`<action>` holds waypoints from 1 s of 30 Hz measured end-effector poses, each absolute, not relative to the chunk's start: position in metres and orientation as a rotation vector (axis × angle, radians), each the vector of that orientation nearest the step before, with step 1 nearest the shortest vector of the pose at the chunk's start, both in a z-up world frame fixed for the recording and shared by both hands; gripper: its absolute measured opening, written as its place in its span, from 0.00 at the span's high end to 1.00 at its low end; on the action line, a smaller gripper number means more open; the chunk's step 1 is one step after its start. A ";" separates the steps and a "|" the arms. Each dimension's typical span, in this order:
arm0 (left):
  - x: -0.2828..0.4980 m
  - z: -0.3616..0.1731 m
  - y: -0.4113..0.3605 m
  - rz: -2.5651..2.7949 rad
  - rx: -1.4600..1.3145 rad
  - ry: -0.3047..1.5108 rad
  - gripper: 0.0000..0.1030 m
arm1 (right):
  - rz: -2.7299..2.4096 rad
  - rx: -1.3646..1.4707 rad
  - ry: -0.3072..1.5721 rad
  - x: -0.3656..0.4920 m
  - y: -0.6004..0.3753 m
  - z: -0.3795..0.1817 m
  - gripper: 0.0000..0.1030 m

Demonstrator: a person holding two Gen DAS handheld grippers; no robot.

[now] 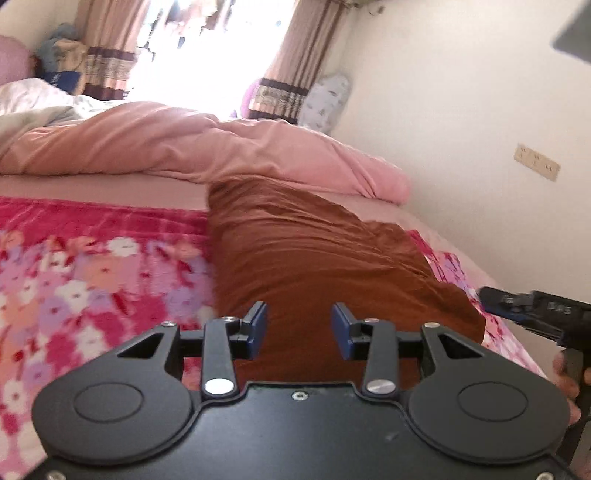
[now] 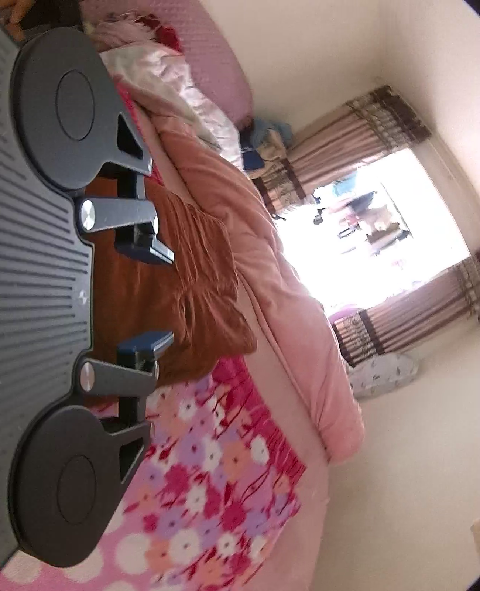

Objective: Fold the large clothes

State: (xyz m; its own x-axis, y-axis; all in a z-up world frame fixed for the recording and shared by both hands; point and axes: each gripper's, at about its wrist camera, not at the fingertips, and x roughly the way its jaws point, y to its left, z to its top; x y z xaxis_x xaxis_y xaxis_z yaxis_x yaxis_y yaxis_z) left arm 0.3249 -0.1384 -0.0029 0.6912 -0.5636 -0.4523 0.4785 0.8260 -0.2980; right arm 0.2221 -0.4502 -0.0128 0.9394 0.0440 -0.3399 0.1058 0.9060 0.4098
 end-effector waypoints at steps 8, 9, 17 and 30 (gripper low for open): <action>0.350 -0.053 -0.169 -0.584 -0.122 0.674 0.58 | -0.080 0.421 0.480 0.249 -0.450 -0.057 0.83; 0.352 -0.059 -0.167 -0.585 -0.144 0.682 0.57 | -0.077 0.443 0.490 0.250 -0.454 -0.064 0.86; 0.360 -0.029 -0.158 -0.607 -0.160 0.682 0.59 | -0.033 0.521 0.488 0.243 -0.463 -0.067 0.88; 0.439 -0.009 -0.194 -0.496 -0.111 0.675 0.52 | -0.035 0.425 0.465 0.319 -0.451 -0.010 0.80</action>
State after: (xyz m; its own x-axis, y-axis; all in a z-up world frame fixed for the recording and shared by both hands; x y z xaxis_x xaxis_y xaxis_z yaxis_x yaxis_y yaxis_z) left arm 0.4387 -0.1941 -0.0093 0.6692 -0.4744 -0.5719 0.4039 0.8783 -0.2559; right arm 0.3191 -0.4508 -0.0100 0.8950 0.0623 -0.4417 0.1286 0.9121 0.3893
